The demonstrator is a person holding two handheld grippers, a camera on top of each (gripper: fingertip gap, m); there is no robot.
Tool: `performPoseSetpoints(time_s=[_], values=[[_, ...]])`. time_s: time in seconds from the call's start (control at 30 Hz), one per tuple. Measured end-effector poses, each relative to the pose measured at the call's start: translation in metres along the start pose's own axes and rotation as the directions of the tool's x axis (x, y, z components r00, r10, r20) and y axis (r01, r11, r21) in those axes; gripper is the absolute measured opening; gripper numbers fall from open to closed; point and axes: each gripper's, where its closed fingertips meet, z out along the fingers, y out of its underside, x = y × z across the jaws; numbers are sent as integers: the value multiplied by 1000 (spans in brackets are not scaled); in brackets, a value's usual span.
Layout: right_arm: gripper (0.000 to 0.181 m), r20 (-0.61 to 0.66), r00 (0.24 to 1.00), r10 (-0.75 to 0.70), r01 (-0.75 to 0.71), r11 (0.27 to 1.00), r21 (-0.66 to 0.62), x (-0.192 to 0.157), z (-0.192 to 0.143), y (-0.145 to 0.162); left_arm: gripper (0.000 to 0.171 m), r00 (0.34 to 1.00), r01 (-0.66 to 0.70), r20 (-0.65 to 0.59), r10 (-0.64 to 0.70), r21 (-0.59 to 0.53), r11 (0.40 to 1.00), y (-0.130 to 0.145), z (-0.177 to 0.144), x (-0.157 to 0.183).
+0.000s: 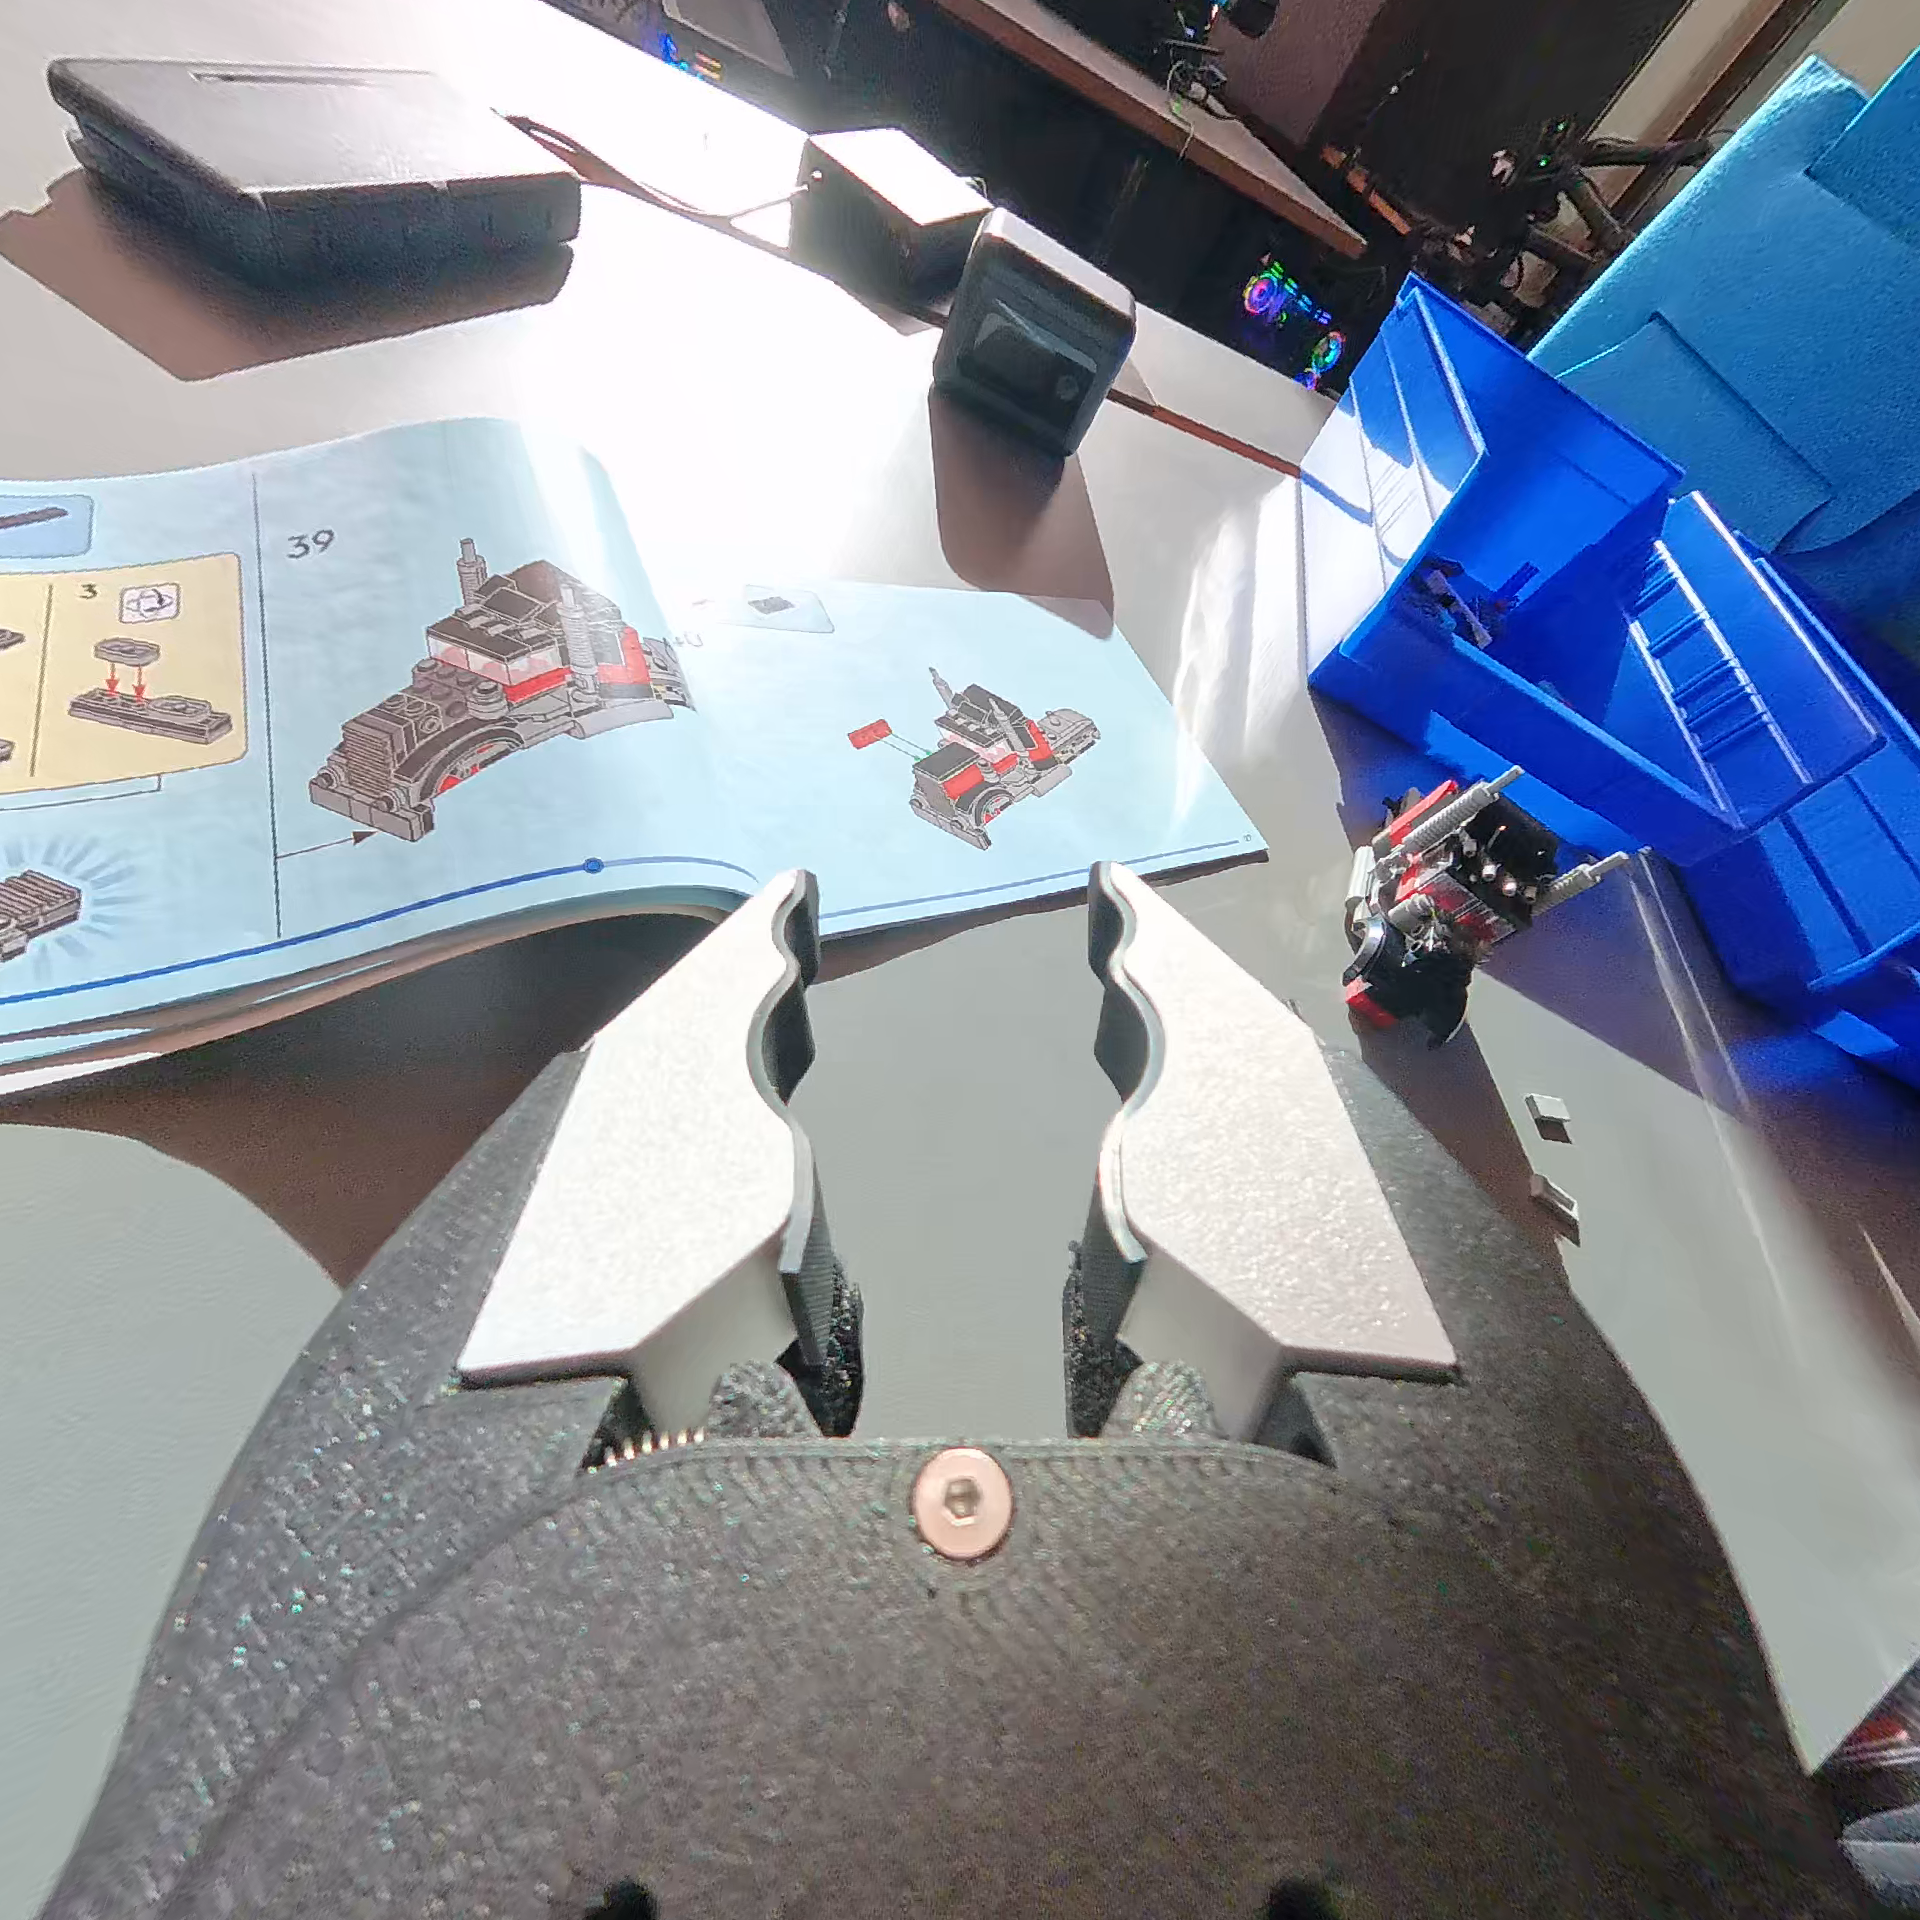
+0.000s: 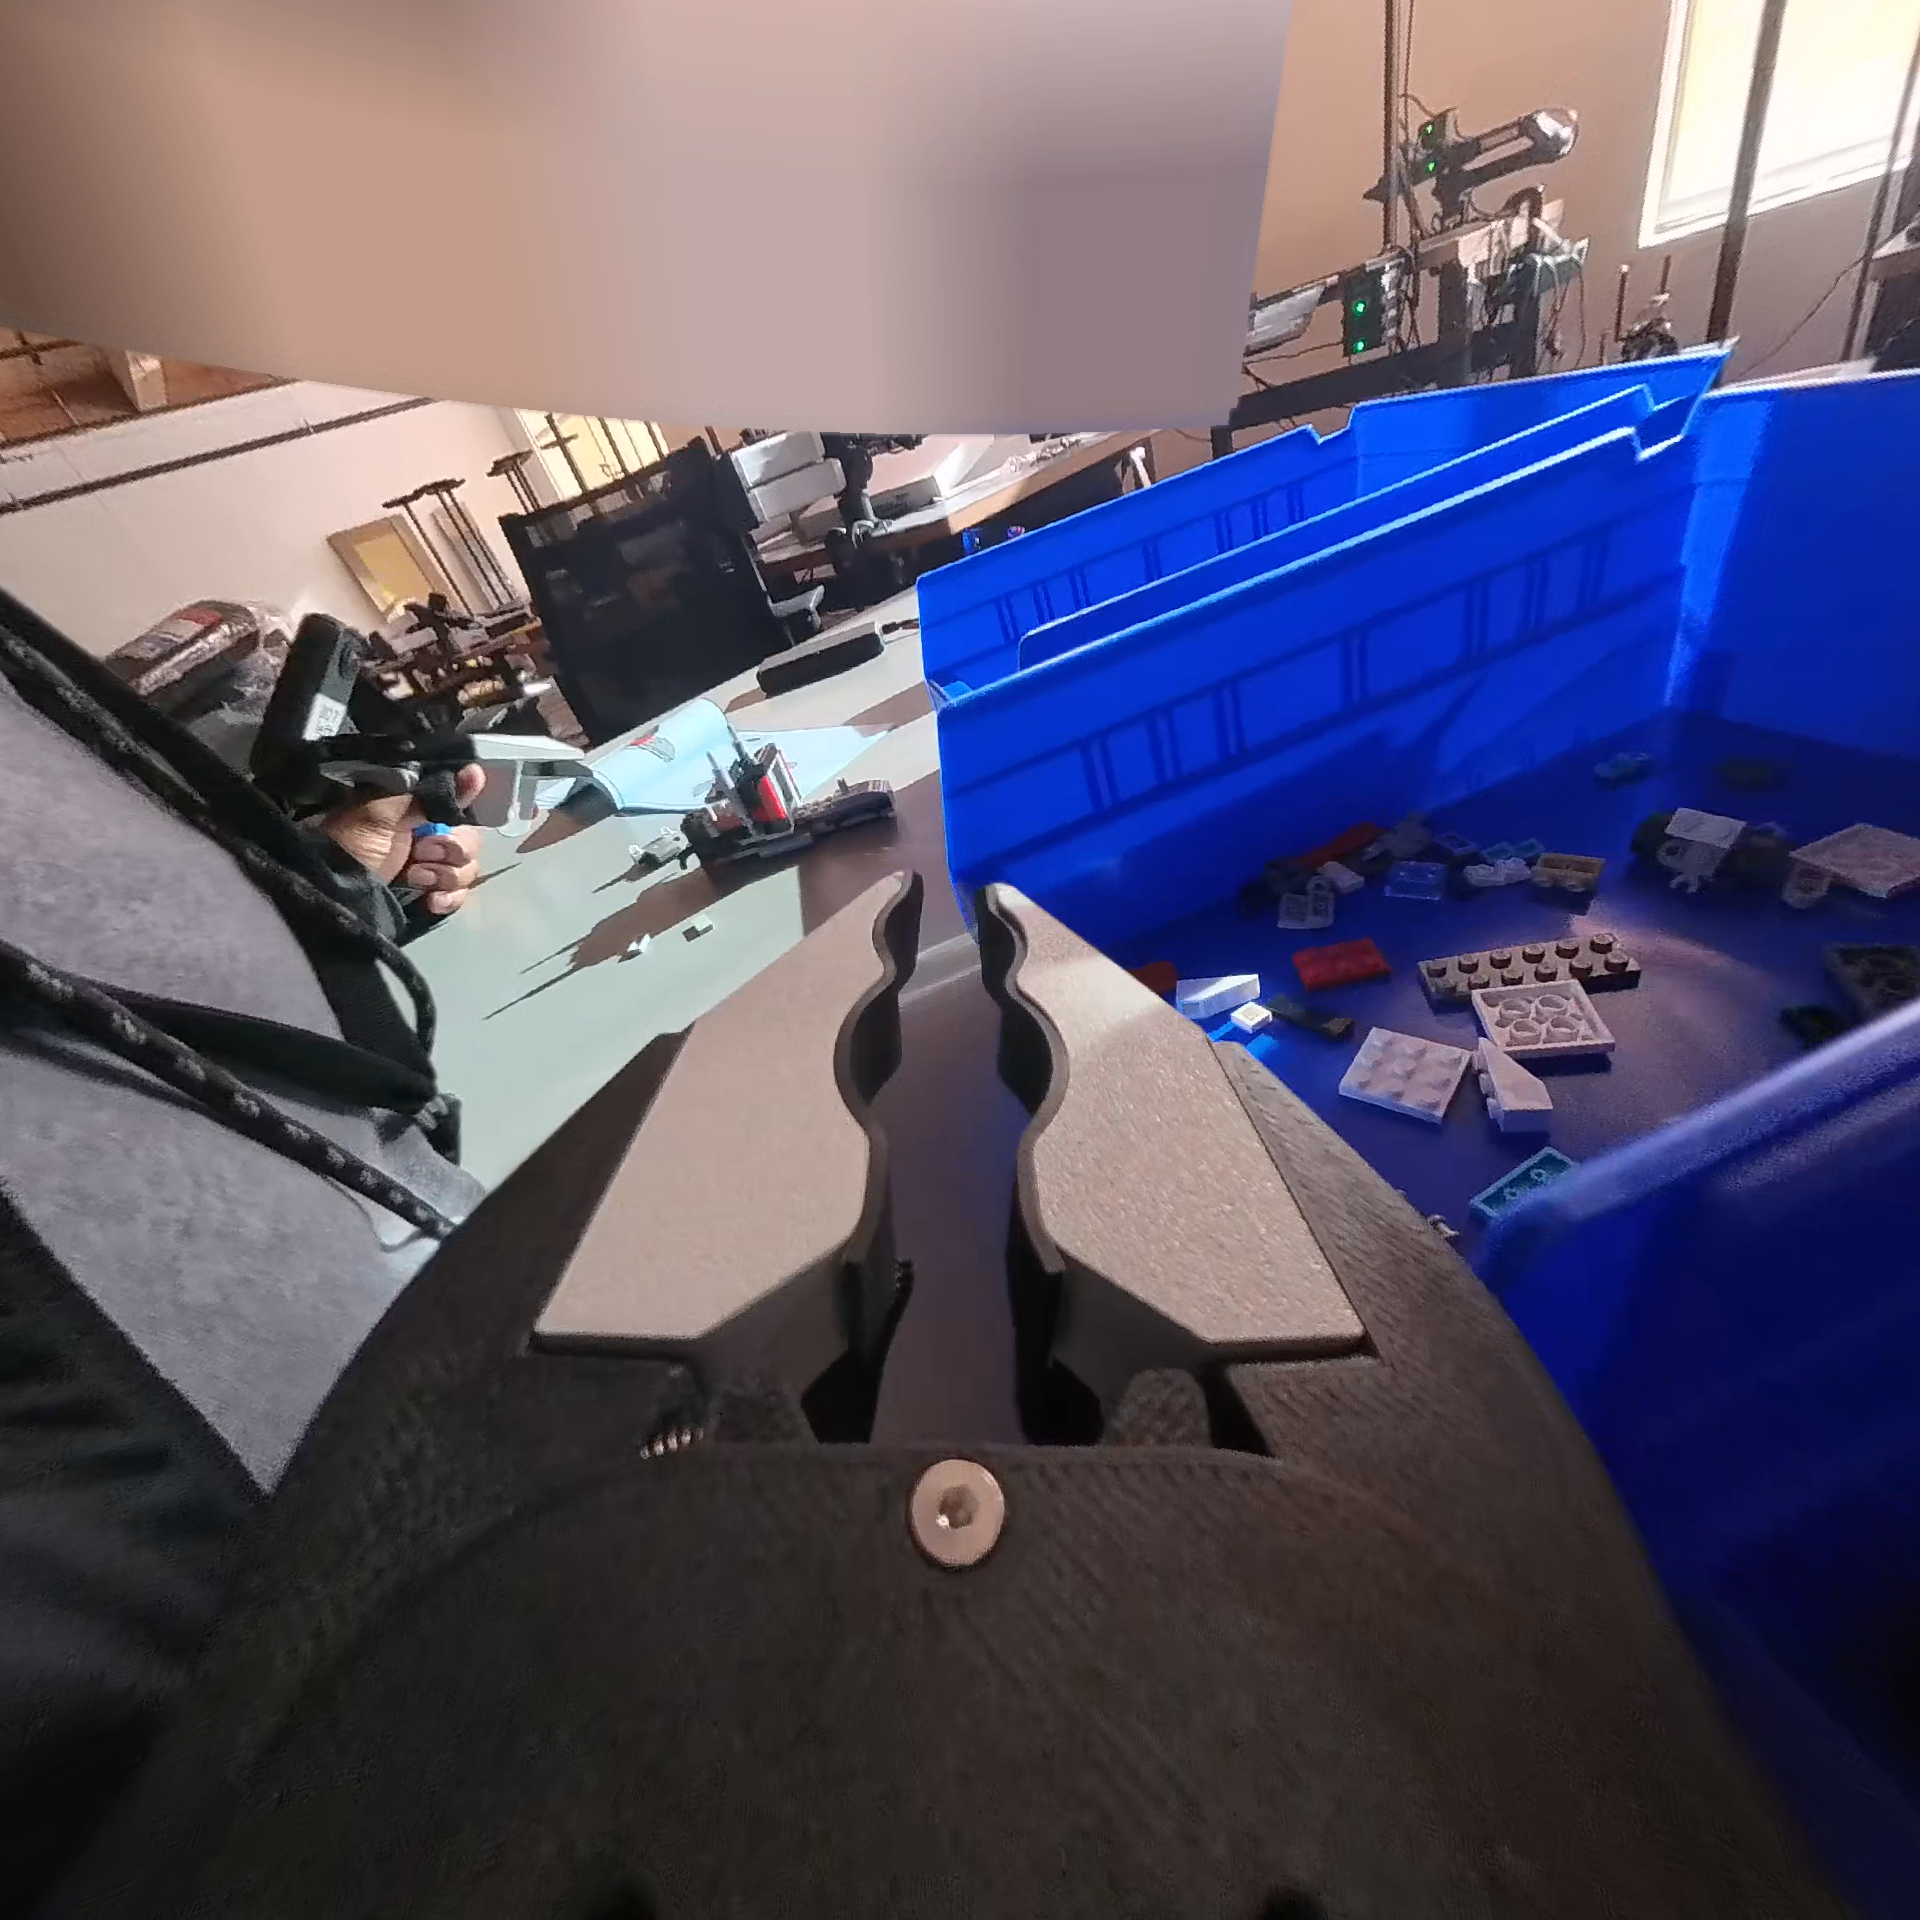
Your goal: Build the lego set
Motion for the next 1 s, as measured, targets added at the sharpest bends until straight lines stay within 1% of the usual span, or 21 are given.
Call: performPoseSetpoints(time_s=[0.33,0.53,0.67,0.77,1.0], values=[[10,-24,998,57,-52,984,173,13,-29,-21,52,998,61,17,-62,55,997,-7,-5,-8],[10,11,993,121,-121,976,179,19,-30,-22,52,996,59,61,-62,56,997,-6,-3,-11],[10,30,992,125,-129,958,256,18,-42,-31,52,994,60,89,-65,56,997,-5,-3,-13],[10,42,989,142,-148,947,284,20,-47,-34,52,992,74,97,-81,66,995,-6,-4,-15],[10,49,987,151,-159,948,274,21,-46,-33,51,990,71,116,-80,72,995,-6,-4,-17]])
